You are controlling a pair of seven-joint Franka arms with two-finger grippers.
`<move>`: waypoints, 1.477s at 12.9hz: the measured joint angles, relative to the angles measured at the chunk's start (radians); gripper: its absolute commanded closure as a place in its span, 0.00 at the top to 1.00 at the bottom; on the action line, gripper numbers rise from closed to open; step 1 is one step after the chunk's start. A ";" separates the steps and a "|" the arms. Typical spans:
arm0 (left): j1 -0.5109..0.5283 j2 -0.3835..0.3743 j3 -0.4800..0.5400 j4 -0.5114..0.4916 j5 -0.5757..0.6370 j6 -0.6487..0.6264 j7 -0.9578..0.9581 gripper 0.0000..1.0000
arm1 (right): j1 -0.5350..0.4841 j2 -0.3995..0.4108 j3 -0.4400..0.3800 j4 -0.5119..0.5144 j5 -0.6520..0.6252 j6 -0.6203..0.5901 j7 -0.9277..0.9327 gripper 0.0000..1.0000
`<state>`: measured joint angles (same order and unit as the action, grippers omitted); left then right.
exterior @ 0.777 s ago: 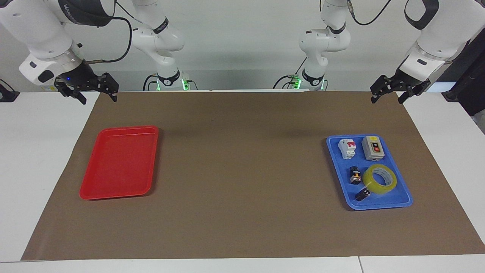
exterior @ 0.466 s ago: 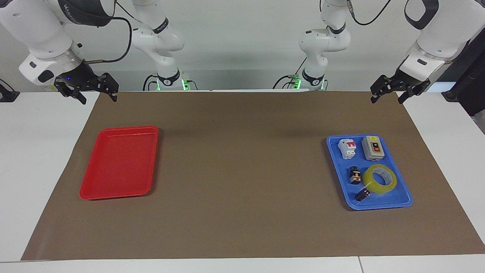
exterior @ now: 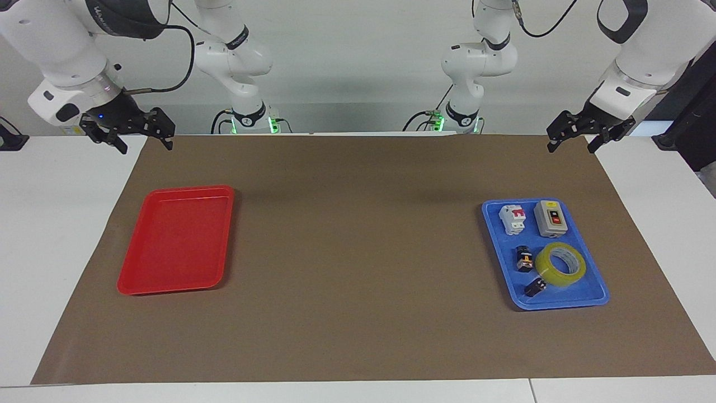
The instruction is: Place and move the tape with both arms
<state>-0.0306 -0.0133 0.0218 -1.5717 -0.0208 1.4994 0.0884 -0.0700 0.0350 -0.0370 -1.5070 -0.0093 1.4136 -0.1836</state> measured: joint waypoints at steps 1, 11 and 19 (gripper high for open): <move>0.000 0.000 0.000 0.000 0.000 0.000 0.000 1.00 | 0.000 0.000 0.000 0.000 0.000 0.000 0.000 1.00; 0.000 0.000 0.000 0.000 0.000 0.000 0.000 1.00 | 0.000 0.000 0.000 0.000 0.000 0.000 0.000 1.00; 0.025 -0.001 0.009 -0.015 0.000 0.049 0.030 1.00 | 0.000 0.000 0.000 0.000 0.000 0.000 0.000 1.00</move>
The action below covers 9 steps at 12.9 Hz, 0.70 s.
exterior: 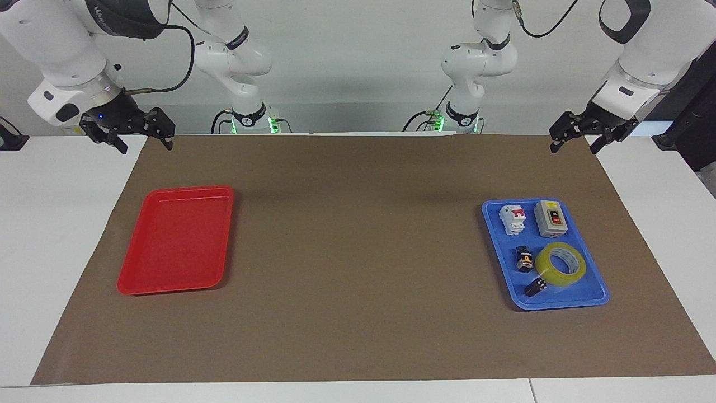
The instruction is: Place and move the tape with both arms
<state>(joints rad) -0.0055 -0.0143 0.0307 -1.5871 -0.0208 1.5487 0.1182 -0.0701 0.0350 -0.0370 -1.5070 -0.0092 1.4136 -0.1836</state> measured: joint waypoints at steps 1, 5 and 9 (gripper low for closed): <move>0.022 0.001 0.003 -0.018 0.000 0.036 0.009 1.00 | 0.000 0.000 0.000 0.000 0.000 0.000 0.000 1.00; 0.084 0.068 0.009 -0.111 0.000 0.249 0.022 1.00 | 0.000 0.000 0.000 0.000 0.000 0.000 0.000 1.00; 0.107 0.243 0.010 -0.122 0.000 0.430 -0.038 1.00 | 0.000 0.000 0.000 0.000 0.000 0.000 0.000 1.00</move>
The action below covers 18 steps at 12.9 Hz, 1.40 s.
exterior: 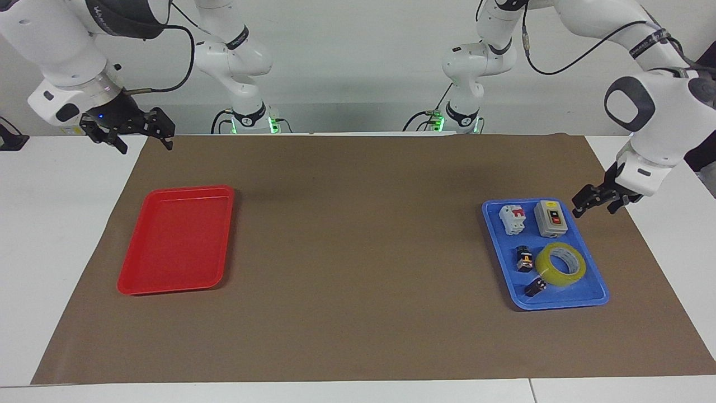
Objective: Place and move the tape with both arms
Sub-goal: 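Reach the left gripper into the blue tray and grasp the yellow tape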
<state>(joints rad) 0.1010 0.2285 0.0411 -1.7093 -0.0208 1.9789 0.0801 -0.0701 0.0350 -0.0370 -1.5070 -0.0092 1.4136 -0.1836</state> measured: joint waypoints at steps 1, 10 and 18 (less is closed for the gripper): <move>0.001 0.037 0.000 -0.004 0.000 0.043 -0.031 1.00 | 0.000 0.000 0.000 0.000 0.000 0.000 0.000 1.00; 0.016 0.178 -0.002 -0.068 0.000 0.245 -0.262 0.98 | 0.000 0.000 0.000 0.000 0.000 0.000 0.000 1.00; 0.012 0.212 -0.005 -0.080 0.000 0.269 -0.372 0.00 | 0.000 0.000 0.000 0.000 0.000 0.000 0.000 1.00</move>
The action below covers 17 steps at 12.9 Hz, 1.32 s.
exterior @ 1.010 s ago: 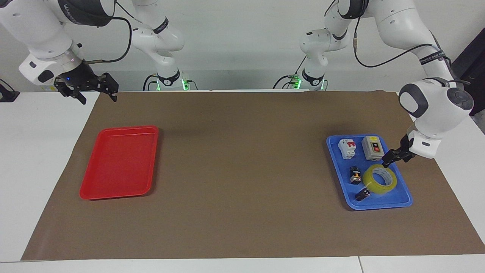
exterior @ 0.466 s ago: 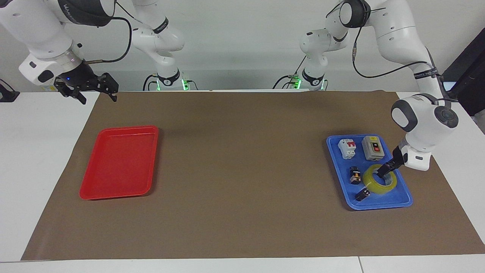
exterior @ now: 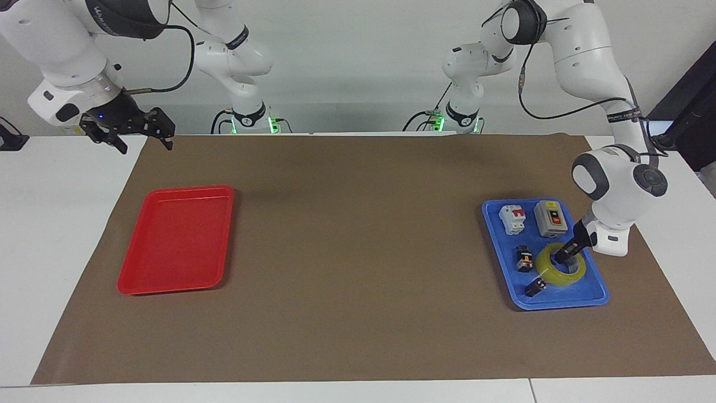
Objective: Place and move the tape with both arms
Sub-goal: 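Reach the left gripper into the blue tray and grasp the yellow tape, then lift the yellow tape with the left gripper and carry it toward the table center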
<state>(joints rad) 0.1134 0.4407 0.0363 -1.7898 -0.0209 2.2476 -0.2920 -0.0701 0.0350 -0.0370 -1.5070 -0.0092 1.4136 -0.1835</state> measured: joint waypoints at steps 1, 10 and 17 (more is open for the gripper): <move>0.001 -0.003 0.001 0.001 0.000 -0.002 -0.001 0.00 | 0.000 0.000 0.000 0.000 0.000 0.000 0.000 1.00; -0.089 -0.238 -0.007 -0.039 0.017 -0.205 0.115 0.00 | 0.000 0.000 0.000 0.000 0.000 0.000 0.000 1.00; -0.477 -0.215 -0.017 -0.156 0.025 -0.058 -0.222 0.00 | 0.000 0.000 0.000 0.000 0.000 0.000 0.000 1.00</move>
<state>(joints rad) -0.3640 0.2255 0.0195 -1.9461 0.0040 2.1892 -0.5136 -0.0701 0.0350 -0.0370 -1.5075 -0.0092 1.4136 -0.1835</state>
